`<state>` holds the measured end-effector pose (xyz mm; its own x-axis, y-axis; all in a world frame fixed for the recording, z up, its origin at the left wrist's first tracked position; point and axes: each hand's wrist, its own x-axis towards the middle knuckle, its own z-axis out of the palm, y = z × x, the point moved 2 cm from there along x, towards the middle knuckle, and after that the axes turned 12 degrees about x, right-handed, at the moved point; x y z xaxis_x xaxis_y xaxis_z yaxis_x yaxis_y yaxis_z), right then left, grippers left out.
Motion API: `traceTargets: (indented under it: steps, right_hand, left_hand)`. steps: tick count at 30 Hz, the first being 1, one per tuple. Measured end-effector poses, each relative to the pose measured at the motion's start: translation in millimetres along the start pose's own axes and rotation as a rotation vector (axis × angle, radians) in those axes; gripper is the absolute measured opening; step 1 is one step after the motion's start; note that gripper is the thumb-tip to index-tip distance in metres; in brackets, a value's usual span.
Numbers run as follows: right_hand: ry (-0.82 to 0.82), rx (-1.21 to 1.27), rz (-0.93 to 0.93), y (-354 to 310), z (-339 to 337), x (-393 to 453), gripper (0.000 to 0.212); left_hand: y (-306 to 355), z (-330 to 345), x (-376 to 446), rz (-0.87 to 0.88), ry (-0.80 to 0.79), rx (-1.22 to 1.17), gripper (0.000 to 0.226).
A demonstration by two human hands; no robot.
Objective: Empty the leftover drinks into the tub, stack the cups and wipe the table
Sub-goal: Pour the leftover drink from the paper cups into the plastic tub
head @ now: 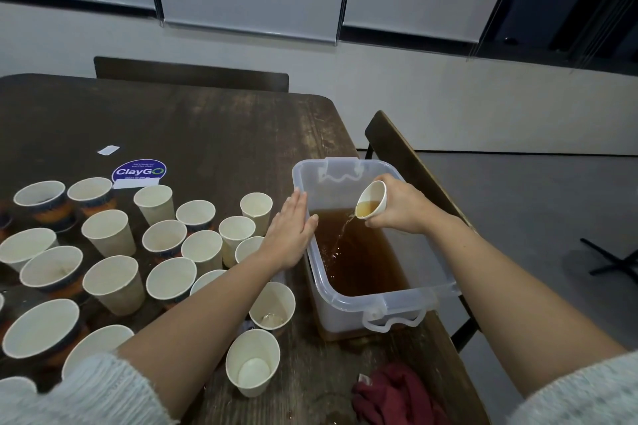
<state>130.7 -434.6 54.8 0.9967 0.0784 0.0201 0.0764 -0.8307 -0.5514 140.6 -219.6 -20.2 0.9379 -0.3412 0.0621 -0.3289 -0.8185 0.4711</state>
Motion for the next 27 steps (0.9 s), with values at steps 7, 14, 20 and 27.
traceTargets:
  steps: [7,14,20,27]
  right_hand:
    - [-0.007,-0.023,0.009,-1.8,-2.5,0.9,0.071]
    - [-0.018,-0.059,0.003,-3.0,-4.1,1.7,0.070]
    - [-0.020,-0.063,-0.007,-4.8,-4.3,-0.2,0.069]
    - [-0.023,-0.093,-0.016,-8.5,-5.7,-0.3,0.070]
  left_hand:
    - [-0.3,0.0,0.1,0.000,0.002,0.000,0.057]
    - [0.3,0.0,-0.5,0.003,0.012,-0.010,0.057]
    - [-0.4,0.3,-0.4,0.005,0.013,-0.008,0.058]
    - [-0.2,0.3,-0.8,0.002,0.008,-0.008,0.057]
